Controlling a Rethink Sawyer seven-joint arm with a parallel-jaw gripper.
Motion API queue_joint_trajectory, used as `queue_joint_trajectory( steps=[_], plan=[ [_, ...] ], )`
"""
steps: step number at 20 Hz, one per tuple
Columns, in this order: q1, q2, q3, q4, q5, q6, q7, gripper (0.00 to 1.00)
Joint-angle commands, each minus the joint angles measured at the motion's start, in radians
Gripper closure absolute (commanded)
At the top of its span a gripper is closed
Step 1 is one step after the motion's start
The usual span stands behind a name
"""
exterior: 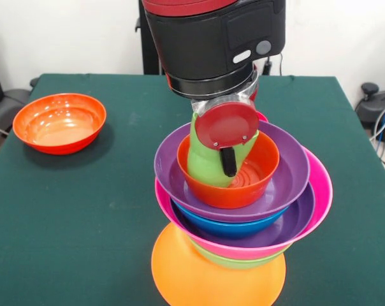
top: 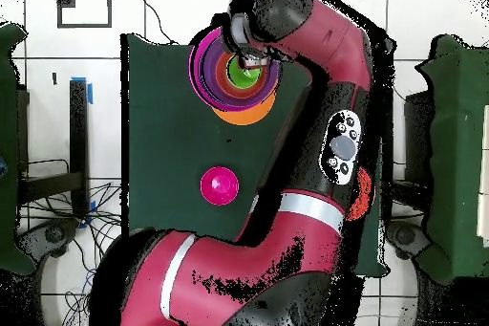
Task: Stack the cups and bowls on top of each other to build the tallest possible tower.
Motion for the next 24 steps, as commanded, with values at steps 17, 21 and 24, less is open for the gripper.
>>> queue_joint_trajectory(
  steps=[17, 21, 24],
  plan=[
    [0.009, 0.010, 0.157, 0.148, 0.031, 0.019, 0.092, 1.00],
    [0.003, 0.016, 0.160, 0.155, 0.035, 0.003, 0.075, 1.00],
    [-0.003, 0.023, 0.161, 0.159, 0.032, -0.003, 0.064, 1.00]
  ],
)
